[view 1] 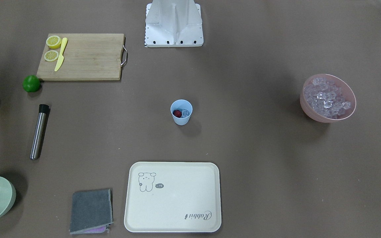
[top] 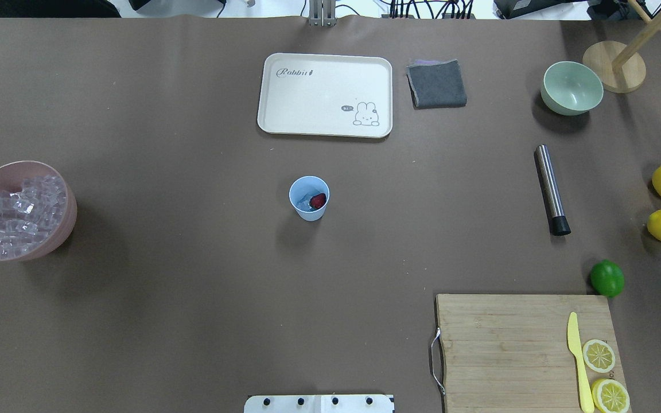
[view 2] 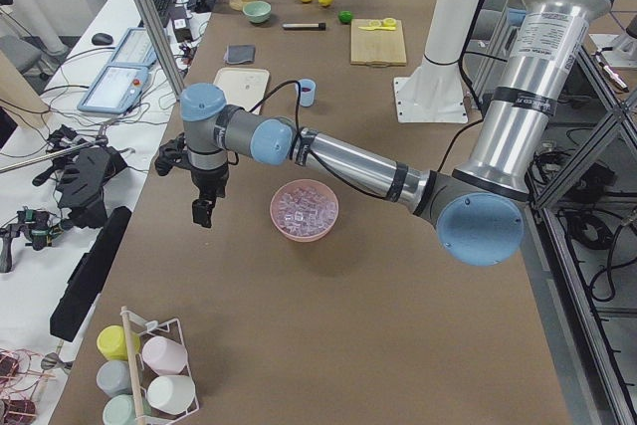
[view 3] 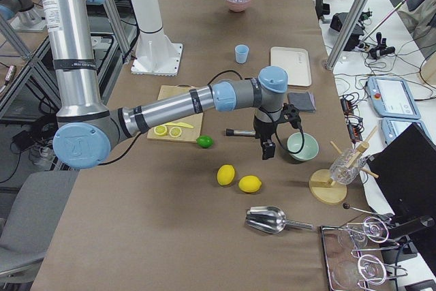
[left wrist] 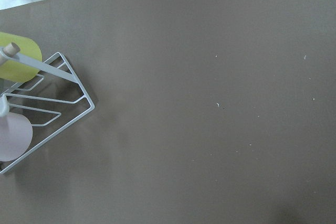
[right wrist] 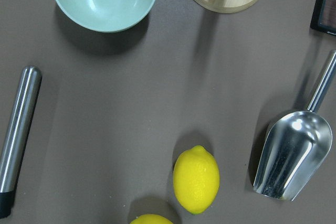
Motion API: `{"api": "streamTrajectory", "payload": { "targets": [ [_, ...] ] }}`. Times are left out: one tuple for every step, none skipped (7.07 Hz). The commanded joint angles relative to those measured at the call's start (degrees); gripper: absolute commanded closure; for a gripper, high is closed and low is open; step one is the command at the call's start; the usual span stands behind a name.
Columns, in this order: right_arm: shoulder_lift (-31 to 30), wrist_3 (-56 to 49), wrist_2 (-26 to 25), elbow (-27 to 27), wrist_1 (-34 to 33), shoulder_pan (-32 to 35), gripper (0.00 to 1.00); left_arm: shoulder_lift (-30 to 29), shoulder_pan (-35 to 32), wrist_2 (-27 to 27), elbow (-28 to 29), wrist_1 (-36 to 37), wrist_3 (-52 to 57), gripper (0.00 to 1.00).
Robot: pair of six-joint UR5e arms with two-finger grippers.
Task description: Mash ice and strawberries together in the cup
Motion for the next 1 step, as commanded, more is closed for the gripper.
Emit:
{"api": "streamTrajectory", "payload": {
  "targets": [
    [-0.4,0.0,0.0,0.4,0.0,0.0,0.00,0.1,-0.1,0.1,0.1,-0.2,-0.1,0.03]
  ]
}}
